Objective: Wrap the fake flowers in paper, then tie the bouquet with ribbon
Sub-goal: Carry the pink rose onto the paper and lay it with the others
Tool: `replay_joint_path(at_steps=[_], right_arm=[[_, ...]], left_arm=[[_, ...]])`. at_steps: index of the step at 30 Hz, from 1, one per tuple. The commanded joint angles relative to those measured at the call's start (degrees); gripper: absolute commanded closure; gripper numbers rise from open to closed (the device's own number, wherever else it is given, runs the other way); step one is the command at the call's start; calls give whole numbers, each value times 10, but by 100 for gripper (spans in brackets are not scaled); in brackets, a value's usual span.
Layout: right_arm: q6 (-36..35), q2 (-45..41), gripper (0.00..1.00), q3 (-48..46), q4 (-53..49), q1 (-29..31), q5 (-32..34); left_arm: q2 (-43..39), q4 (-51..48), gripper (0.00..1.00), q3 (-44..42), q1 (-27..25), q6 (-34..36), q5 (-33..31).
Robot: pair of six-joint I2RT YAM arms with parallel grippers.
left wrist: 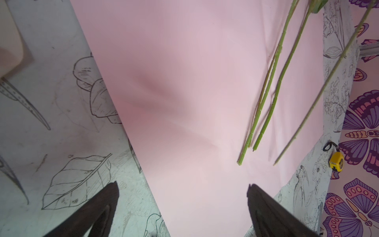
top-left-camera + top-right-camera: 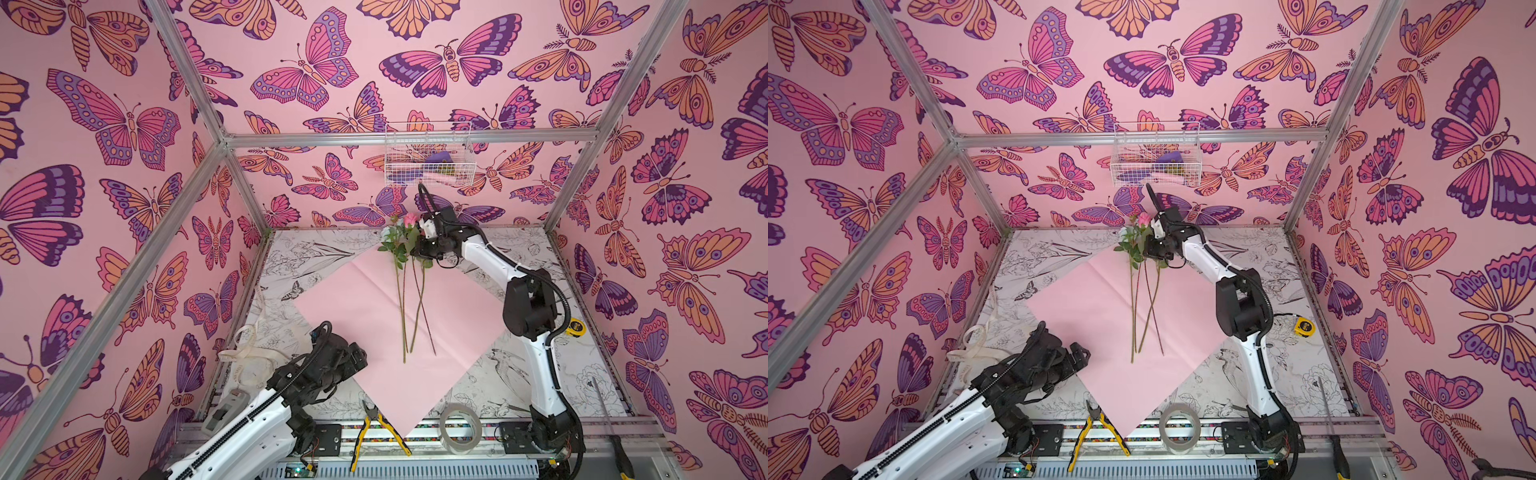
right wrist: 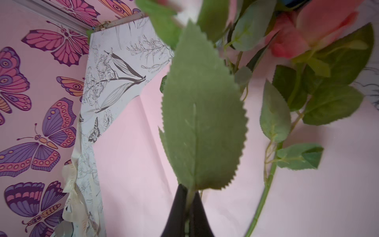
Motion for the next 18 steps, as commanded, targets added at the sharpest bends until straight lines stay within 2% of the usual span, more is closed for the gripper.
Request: replay_joint_path(at_steps=[1, 15, 18], right_arm=[[-10, 36, 100, 52, -33, 17, 31], [34, 120, 100, 138, -13, 17, 68], [37, 127, 93, 144, 3, 17, 67]], left_arm=[[1, -11, 0, 3, 4, 13, 18], [-6, -12, 0, -20, 3, -8, 48], [-5, -12, 0, -23, 3, -11, 55]])
